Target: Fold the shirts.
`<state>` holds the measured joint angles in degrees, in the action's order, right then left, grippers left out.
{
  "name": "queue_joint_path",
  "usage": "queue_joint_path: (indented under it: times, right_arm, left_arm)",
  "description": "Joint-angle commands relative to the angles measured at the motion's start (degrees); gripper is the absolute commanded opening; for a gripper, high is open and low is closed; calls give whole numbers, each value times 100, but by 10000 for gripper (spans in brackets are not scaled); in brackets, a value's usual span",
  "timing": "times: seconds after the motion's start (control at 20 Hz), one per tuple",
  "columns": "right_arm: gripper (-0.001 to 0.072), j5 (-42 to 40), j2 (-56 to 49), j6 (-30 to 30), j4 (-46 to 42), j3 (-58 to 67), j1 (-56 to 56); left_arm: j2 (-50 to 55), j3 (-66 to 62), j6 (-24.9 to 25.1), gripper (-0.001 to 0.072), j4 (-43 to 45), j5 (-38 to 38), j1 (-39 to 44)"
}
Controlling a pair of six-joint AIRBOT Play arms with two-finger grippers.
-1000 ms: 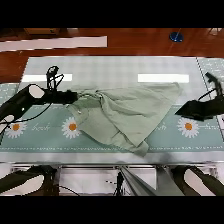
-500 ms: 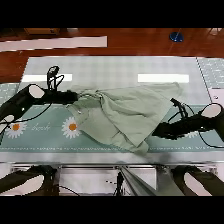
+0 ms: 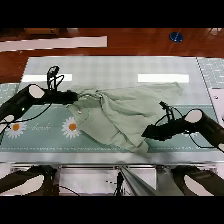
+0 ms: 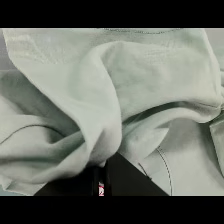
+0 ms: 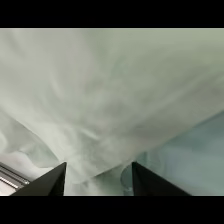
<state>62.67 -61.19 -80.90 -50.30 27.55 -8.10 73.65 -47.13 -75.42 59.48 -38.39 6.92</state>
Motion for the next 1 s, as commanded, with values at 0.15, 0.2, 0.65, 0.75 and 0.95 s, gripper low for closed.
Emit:
queue_joint_path:
  times: [0.15,0.2,0.65,0.75,0.95]
  right_arm:
    - [433,-887,-363,-52,577,-11,-533]
    - [397,-981,-363,-50,697,-11,-531]
    - [221,-501,-356,46,776,2,-516]
    - [88,-275,-356,146,776,2,-516]
    - [26,81,-356,299,682,83,-516]
  left_arm:
    - [2,-7,4,25,2,2,0]
    - [2,-7,50,25,2,2,0]
    - [2,-7,133,25,2,-4,0]
    - [2,-7,133,25,2,-2,0]
    - [-70,-9,234,25,4,7,-42]
